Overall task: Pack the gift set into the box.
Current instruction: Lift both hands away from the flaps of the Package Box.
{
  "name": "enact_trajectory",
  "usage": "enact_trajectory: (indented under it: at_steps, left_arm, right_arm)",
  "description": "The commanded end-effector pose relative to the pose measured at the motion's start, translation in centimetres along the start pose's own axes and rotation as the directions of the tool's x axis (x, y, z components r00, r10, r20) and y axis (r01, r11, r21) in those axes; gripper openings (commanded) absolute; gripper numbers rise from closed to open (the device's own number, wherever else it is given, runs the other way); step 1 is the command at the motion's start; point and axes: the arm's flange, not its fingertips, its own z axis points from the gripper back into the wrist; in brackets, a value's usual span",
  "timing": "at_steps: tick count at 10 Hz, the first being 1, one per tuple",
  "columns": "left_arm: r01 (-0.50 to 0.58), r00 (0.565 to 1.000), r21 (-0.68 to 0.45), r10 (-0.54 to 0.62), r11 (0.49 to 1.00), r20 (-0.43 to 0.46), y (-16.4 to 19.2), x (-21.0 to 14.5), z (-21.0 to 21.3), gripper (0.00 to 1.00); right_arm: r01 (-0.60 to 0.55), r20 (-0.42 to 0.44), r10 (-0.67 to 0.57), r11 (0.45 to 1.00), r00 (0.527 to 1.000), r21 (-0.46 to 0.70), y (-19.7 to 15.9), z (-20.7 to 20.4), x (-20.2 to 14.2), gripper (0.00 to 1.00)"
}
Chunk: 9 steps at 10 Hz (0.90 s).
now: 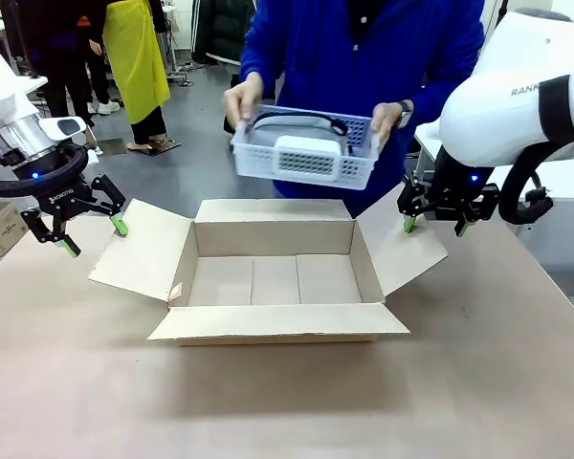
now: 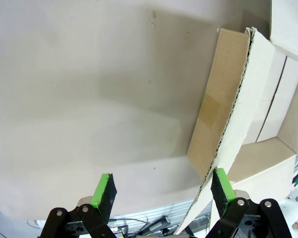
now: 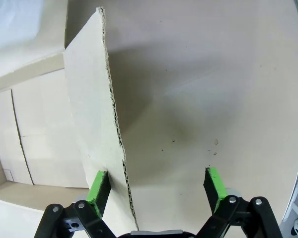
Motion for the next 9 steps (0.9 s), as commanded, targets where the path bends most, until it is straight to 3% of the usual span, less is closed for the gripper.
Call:
enact_trajectory:
  at_steps: [1, 9]
  left_arm:
    - [-0.012, 1.000, -0.002, 0.012, 1.000, 0.005, -0.19, 0.09, 0.10, 1.00]
    - [-0.012, 1.000, -0.002, 0.012, 1.000, 0.005, -0.19, 0.09, 0.10, 1.00]
  right_arm:
    - [0.019, 0.003, -0.018, 1.000, 1.000, -0.023, 0.09, 0.32, 0.15, 1.00]
    - [0.019, 0.003, -0.018, 1.000, 1.000, -0.023, 0.09, 0.32, 0.15, 1.00]
